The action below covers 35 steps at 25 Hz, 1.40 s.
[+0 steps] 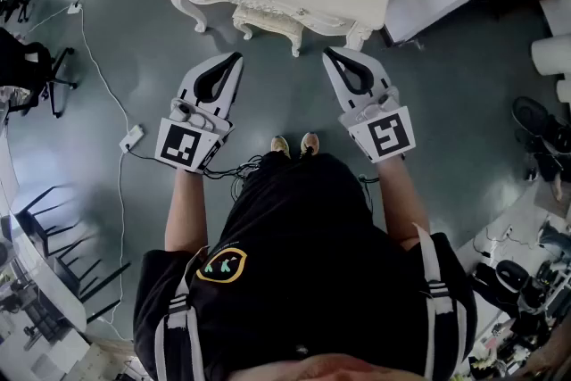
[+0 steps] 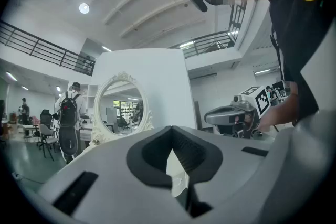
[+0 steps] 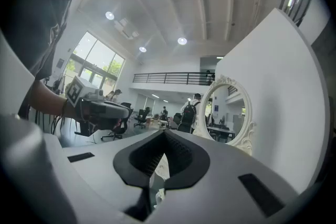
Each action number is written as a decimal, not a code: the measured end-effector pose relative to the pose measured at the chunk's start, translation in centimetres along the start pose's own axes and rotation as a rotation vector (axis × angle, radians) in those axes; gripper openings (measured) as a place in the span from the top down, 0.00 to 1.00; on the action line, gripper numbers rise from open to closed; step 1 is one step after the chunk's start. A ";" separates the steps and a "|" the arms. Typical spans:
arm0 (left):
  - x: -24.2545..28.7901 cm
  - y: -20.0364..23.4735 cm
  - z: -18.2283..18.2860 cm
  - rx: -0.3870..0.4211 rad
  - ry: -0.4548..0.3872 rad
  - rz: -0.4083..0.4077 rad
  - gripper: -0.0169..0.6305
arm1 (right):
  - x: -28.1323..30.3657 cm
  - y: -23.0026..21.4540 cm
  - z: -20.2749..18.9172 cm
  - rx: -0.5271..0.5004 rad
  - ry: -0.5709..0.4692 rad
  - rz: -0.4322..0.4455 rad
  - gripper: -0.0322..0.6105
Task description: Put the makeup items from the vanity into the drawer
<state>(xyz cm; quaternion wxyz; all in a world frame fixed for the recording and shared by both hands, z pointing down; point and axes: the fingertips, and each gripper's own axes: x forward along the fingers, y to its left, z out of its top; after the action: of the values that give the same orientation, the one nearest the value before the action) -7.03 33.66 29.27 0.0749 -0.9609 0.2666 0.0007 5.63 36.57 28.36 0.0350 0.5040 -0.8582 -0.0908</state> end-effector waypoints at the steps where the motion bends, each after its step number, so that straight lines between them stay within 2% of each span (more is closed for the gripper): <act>1: 0.1 0.0 0.0 0.001 -0.002 0.000 0.95 | 0.1 0.0 -0.1 -0.002 0.000 0.001 0.92; 21: 0.7 0.5 -0.3 -0.004 -0.002 0.005 0.95 | 0.9 0.0 -0.9 0.017 0.004 0.027 0.91; 23: 0.8 0.5 -0.3 -0.005 -0.001 0.005 0.95 | 1.0 0.0 -1.0 0.021 0.004 0.038 0.78; 26: 0.8 0.7 -0.4 -0.007 0.001 0.007 0.95 | 1.2 0.1 -1.1 0.028 0.007 0.058 0.51; 33: 1.0 0.5 -0.6 -0.007 0.008 0.008 0.95 | 1.2 -0.4 -1.0 0.043 -0.006 0.067 0.02; 35: 1.2 0.5 -0.8 -0.006 0.009 0.008 0.95 | 1.0 -0.9 -1.1 0.041 -0.016 0.051 0.02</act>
<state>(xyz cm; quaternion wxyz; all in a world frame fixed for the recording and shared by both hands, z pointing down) -6.32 32.56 29.95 0.0709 -0.9600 0.2709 -0.0027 6.04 35.12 29.20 0.0201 0.4816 -0.8728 -0.0766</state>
